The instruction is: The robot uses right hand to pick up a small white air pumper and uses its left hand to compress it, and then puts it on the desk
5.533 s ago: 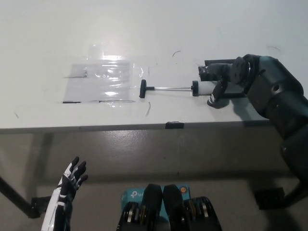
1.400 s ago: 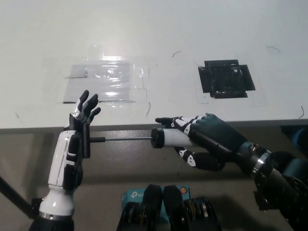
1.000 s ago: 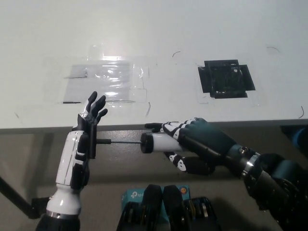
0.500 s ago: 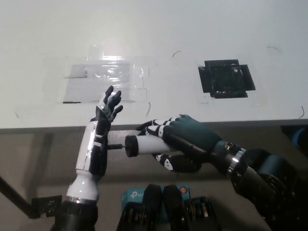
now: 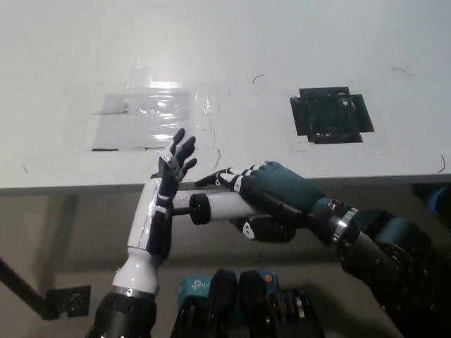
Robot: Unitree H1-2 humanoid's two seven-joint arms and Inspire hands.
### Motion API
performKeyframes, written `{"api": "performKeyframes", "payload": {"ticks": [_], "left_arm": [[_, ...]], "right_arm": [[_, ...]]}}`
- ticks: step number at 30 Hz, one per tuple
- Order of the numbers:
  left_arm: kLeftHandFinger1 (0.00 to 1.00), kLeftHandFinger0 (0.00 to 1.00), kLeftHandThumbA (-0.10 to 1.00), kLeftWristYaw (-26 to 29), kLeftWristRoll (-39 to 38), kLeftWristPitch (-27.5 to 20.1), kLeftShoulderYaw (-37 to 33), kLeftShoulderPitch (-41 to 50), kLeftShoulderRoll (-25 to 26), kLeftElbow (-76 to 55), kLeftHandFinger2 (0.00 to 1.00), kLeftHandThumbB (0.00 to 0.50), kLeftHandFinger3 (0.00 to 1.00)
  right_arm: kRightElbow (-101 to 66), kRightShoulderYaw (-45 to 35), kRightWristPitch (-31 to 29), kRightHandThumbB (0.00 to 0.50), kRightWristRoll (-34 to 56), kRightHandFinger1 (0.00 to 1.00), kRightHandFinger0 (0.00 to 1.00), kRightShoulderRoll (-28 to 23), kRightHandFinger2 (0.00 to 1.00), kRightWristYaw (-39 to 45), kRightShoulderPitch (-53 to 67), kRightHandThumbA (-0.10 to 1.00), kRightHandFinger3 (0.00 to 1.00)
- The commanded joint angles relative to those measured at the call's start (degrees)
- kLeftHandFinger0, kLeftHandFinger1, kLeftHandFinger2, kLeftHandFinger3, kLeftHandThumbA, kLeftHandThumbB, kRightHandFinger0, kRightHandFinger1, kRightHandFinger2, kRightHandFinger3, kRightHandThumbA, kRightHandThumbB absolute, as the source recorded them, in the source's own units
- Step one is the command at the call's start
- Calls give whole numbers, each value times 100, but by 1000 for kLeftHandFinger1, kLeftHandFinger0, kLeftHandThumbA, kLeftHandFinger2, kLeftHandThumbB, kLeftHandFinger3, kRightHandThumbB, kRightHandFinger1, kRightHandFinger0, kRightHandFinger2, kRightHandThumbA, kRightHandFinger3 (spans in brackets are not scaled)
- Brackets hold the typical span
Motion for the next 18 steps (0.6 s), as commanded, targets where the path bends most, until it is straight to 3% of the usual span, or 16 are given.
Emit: {"api": "performKeyframes", "payload": {"ticks": [1, 7, 10, 13, 15, 18], "left_arm": [[1000, 1000, 1000, -6, -48, -79, -24, 1, 4, -34, 1000, 194, 1000], [1000, 1000, 1000, -45, -197, -82, 193, 99, 285, -172, 1000, 222, 1000], [1000, 1000, 1000, -89, -356, -132, 426, 267, 571, -296, 1000, 247, 1000], [1000, 1000, 1000, -60, -410, -219, 699, 429, 825, -321, 1000, 227, 1000], [1000, 1000, 1000, -63, -492, -362, 815, 547, 916, -286, 1000, 217, 1000], [1000, 1000, 1000, -74, -549, -250, 911, 708, 995, -424, 1000, 231, 1000]], "right_arm": [[137, -121, -412, 146, 116, 547, 58, -52, 837, -243, -189, -100, 873], [244, -170, -560, 152, 26, 550, 42, -90, 812, -310, -216, -100, 963], [294, -271, -689, 156, 85, 544, 41, -197, 804, -379, -174, -100, 963], [206, -365, -498, 137, 51, 551, 42, -368, 822, -192, -180, -100, 982], [199, -431, -458, 150, -11, 563, 57, -491, 834, -205, -152, -100, 988], [186, -525, -312, 143, -48, 581, 75, -618, 855, -125, -180, -100, 1000]]}}
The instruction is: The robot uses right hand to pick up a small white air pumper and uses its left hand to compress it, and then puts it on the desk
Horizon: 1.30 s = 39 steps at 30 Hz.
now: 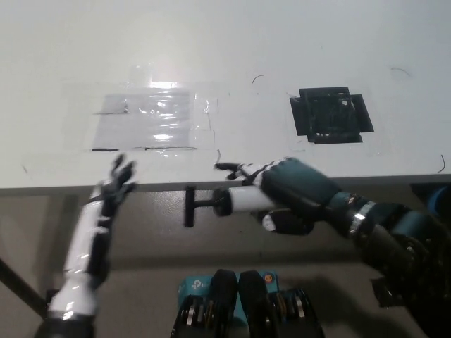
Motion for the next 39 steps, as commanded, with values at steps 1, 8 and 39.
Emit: {"api": "performKeyframes", "payload": {"ticks": [1, 8, 39], "left_arm": [[1000, 1000, 1000, -40, -319, -190, 126, 159, 85, -324, 1000, 234, 1000], [1000, 1000, 1000, -147, -525, -447, 210, 529, 211, -299, 1000, 191, 1000], [1000, 1000, 1000, -188, -562, -1186, -149, 1812, 97, -146, 1000, 202, 1000]], "right_arm": [[-121, -243, -24, 152, -24, 583, 77, -208, 863, -100, -189, -100, 1000], [315, -629, -28, 146, 81, 558, 82, -531, 866, -119, -727, -100, 1000], [7390, 137, -788, 218, -380, 531, 86, 254, 857, -2827, -3660, -100, 759]]}}
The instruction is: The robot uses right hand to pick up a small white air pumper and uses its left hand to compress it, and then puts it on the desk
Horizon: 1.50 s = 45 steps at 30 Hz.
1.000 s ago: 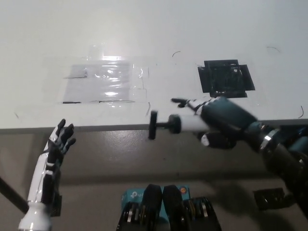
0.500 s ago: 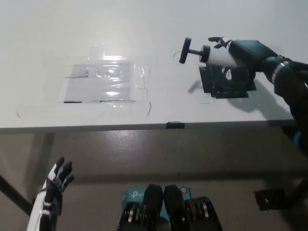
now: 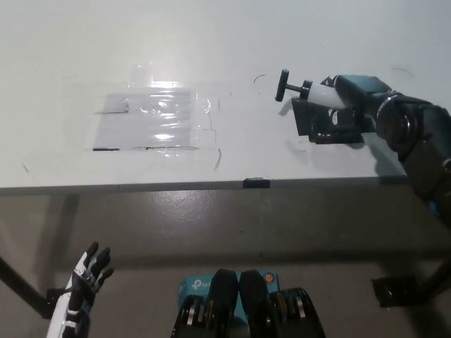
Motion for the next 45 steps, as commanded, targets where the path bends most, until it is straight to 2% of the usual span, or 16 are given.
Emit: {"api": "performKeyframes", "payload": {"ticks": [1, 3, 5, 6, 7, 8, 12, 20, 21, 24, 28, 34, 38, 40, 44, 45], "left_arm": [[1000, 1000, 1000, -107, -152, -348, -38, 116, 23, -82, 1000, 187, 1000], [1000, 1000, 1000, -134, -236, -416, -60, 90, 16, -45, 1000, 169, 1000], [1000, 1000, 1000, -76, -103, -383, -48, 3, 34, -39, 1000, 175, 1000], [1000, 1000, 1000, -92, -186, -303, -48, -9, 35, -41, 1000, 181, 1000], [1000, 1000, 1000, -90, -173, -336, -51, -11, 38, -36, 1000, 172, 1000], [1000, 1000, 1000, -95, -128, -417, -69, 10, 43, -16, 1000, 168, 1000], [1000, 1000, 1000, -91, -109, -429, -79, -34, 58, -19, 1000, 167, 1000], [1000, 1000, 1000, -61, -68, -464, -110, -100, 9, 41, 1000, 146, 1000], [1000, 1000, 1000, -68, -75, -464, -116, -148, 12, 48, 1000, 173, 1000], [1000, 1000, 1000, -72, -63, -490, -132, -96, 8, 40, 1000, 146, 1000], [1000, 1000, 1000, -73, -73, -496, -145, -85, 4, 31, 1000, 145, 1000], [1000, 1000, 1000, -83, -42, -483, -163, 95, 24, -11, 1000, 147, 1000], [1000, 1000, 1000, -96, -36, -448, -184, 23, 22, 19, 1000, 136, 1000], [1000, 1000, 1000, -117, -136, -359, -166, -39, 36, 33, 1000, 132, 1000], [1000, 1000, 1000, -100, -82, -326, -145, -124, 52, 72, 1000, 123, 1000], [1000, 1000, 1000, -50, 6, -330, -122, -135, 41, 93, 1000, 152, 1000]], "right_arm": [[78, 54, -395, 215, 18, 546, 113, -13, 828, -765, -449, -100, 639], [97, 69, -426, 218, 26, 513, 115, -38, 755, -837, -408, -100, 496], [144, 64, -469, 238, 61, 539, 357, -48, 610, -867, -414, -21, 455], [77, 43, -403, 254, 113, 874, 816, -61, 871, -704, -405, 99, 693], [66, 40, -388, 280, 131, 965, 944, -65, 979, -637, -410, 152, 850], [5, 29, -363, 311, 174, 1000, 1000, -94, 1000, -446, -372, 261, 1000], [-76, 42, -507, 396, 166, 1000, 1000, -127, 1000, -550, -337, 470, 1000], [-385, -110, -1114, 489, 234, 1000, 1000, -273, 1000, -1182, -137, 644, 1000], [-447, -144, -1150, 489, 255, 1000, 1000, -302, 1000, -1188, -120, 694, 1000], [-834, -181, -1137, 483, 238, 1000, 1000, -379, 1000, -1227, 56, 808, 1000], [-1627, -405, -1176, 420, 369, 1000, 1000, -493, 1000, -1256, 334, 980, 1000], [-4212, -1362, -1324, 351, 1269, 1000, 1000, -499, 1000, -1191, 1579, 1000, 1000], [-6269, -1893, -907, 301, 2274, 1000, 1000, -298, 1000, -942, 2626, 1000, 1000], [-7175, -2040, -579, 331, 2342, 1000, 1000, -142, 1000, -1029, 3139, 1000, 1000], [-8402, -2181, -482, 325, 2589, 1000, 1000, 40, 1000, -1193, 4112, 1000, 1000], [-8621, -2175, -673, 305, 2616, 1000, 1000, 102, 1000, -1322, 4407, 1000, 1000]]}}
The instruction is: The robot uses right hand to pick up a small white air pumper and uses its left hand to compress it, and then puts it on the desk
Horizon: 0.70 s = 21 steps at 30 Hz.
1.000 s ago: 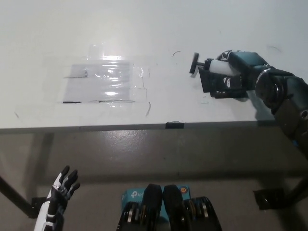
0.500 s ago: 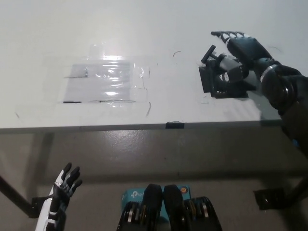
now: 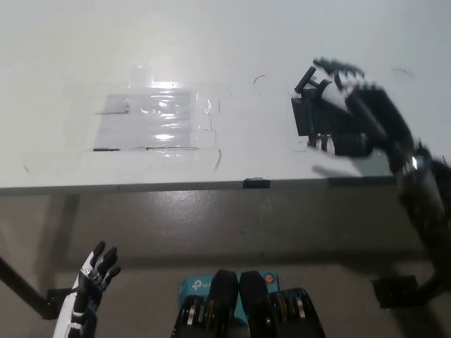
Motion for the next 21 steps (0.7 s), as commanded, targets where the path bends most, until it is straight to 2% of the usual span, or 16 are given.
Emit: {"api": "performKeyframes", "payload": {"ticks": [1, 4, 7, 10, 13, 18, 21], "left_arm": [[1000, 1000, 1000, -63, 63, -72, 21, -158, 106, -49, 1000, 164, 1000], [1000, 1000, 1000, -83, -13, -127, 40, -266, 115, 75, 1000, 151, 1000], [1000, 1000, 1000, -91, -24, -173, 36, -289, 111, 138, 1000, 140, 1000], [1000, 1000, 1000, -80, 4, -208, 51, -298, 122, 206, 1000, 154, 1000], [1000, 1000, 1000, -88, -26, -156, 80, -399, 153, 242, 1000, 164, 1000], [1000, 1000, 1000, -117, -61, -161, 72, -486, 205, 273, 1000, 164, 1000], [1000, 1000, 1000, -119, -65, -108, 49, -492, 212, 255, 1000, 173, 1000]], "right_arm": [[-3885, -960, 211, 292, 1728, 1000, 1000, 386, 1000, -470, 1553, 1000, 1000], [-4385, -812, 177, 244, 1832, 1000, 1000, 610, 1000, -520, 2185, 1000, 1000], [-4606, -519, 163, 262, 1706, 1000, 1000, 857, 1000, -451, 2592, 1000, 1000], [-4304, -263, -173, 270, 1540, 1000, 1000, 1129, 1000, -475, 3068, 1000, 1000], [-3431, -248, -581, 285, 1449, 1000, 1000, 1398, 1000, -575, 3193, 1000, 1000], [-2445, -345, -784, 304, 1654, 1000, 1000, 1710, 1000, -491, 3306, 1000, 1000], [-1649, -398, -1203, 263, 1805, 1000, 1000, 1832, 1000, -550, 3232, 1000, 1000]]}}
